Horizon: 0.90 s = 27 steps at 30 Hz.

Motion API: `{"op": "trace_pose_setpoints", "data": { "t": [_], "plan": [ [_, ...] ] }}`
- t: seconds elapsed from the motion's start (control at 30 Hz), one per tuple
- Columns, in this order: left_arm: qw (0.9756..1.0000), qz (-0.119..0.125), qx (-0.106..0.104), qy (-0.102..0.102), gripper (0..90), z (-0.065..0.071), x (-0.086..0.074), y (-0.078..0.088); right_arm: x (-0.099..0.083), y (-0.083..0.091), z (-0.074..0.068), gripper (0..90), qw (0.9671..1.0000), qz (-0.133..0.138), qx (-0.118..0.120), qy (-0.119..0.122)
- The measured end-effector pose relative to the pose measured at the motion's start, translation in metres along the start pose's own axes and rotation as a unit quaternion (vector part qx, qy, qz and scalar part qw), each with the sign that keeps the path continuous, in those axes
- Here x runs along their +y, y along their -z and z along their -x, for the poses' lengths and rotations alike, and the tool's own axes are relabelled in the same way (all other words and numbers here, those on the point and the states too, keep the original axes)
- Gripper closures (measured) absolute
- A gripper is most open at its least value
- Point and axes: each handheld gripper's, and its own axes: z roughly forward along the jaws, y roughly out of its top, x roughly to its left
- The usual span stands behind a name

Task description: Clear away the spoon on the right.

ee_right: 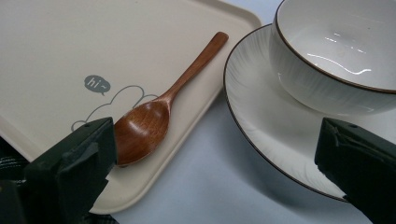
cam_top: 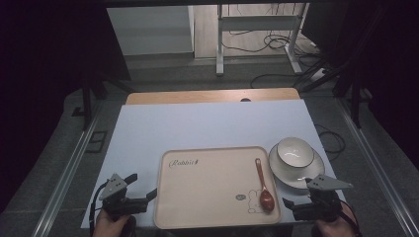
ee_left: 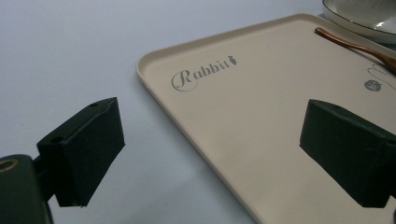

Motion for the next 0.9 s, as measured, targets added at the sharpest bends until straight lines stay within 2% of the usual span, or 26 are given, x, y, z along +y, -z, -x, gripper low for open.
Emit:
{"op": "trace_pose_setpoints", "data": {
  "t": [0.3,0.73,0.9],
  "plan": [
    [1.0000,0.000,0.001,0.002,6.2,0.000,0.000,0.000,-0.005,0.008,0.002,0.0,0.9999,0.010,-0.009,-0.011],
    [1.0000,0.001,0.001,0.002,6.1,0.000,0.000,0.000,-0.016,0.016,0.004,0.0,0.9997,0.006,-0.023,-0.011],
    [1.0000,0.001,0.001,0.003,6.1,0.000,0.000,0.000,-0.021,0.021,0.006,0.0,0.9991,0.018,-0.035,-0.018]
  ]
}}
